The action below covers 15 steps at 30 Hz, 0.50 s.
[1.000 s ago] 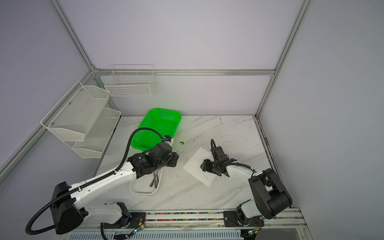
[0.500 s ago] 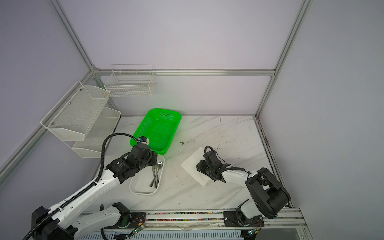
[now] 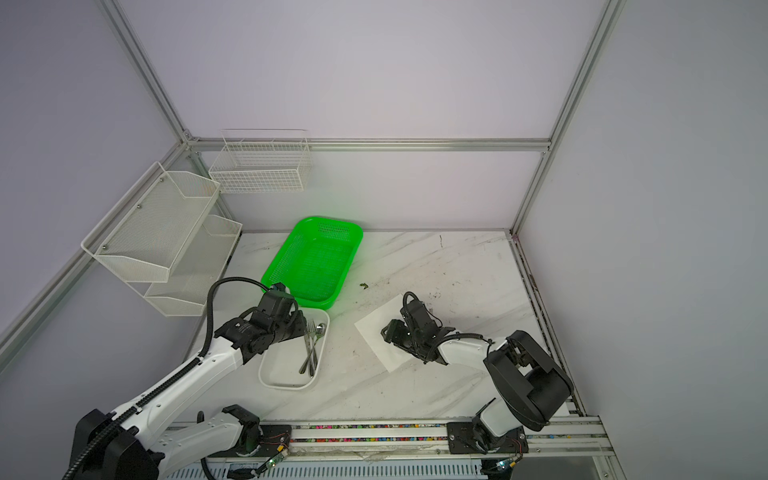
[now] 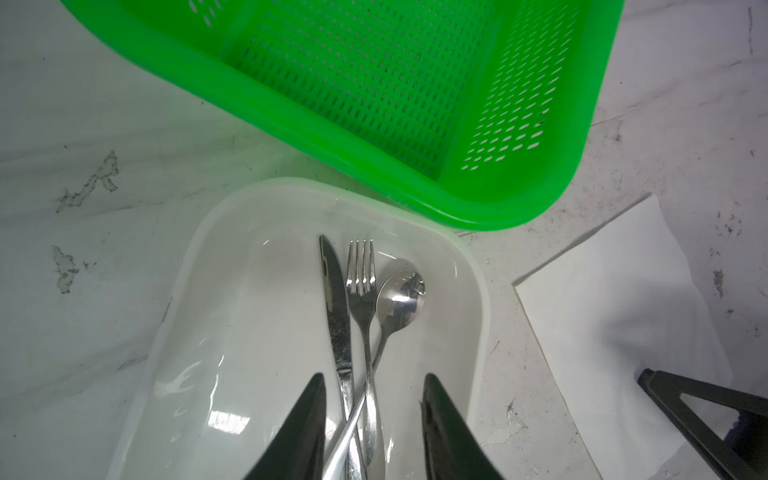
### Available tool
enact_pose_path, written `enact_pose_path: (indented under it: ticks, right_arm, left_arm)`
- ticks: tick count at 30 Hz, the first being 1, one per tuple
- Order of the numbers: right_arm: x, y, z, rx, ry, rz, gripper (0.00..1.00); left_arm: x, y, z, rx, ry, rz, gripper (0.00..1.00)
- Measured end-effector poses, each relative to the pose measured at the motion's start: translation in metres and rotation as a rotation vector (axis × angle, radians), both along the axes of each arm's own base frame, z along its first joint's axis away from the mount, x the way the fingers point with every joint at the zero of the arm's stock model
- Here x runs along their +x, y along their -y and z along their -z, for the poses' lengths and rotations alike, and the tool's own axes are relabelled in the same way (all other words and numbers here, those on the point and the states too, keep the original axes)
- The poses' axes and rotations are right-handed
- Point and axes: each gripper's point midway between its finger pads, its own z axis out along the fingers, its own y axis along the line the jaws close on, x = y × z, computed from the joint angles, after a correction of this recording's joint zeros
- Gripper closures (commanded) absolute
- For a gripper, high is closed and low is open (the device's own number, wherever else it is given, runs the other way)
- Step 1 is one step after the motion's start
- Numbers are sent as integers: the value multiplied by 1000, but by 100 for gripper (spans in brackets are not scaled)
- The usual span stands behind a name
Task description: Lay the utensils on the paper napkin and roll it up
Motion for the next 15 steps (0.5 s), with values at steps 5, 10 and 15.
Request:
enact_pose_path:
  ticks: [5,10,15]
  right_arm:
    - [8,-7,-38,40,119,-44,38]
    - [14,-11,-50,36,166,-61,38]
    - [15,-10,-50,32,168,-58,38]
  left_arm:
    - [-3,4,22,-7,-79,14,65]
    - [-9,14,44,-52,-149,29,69]
    - [-13,18,65,-54,-217,37,72]
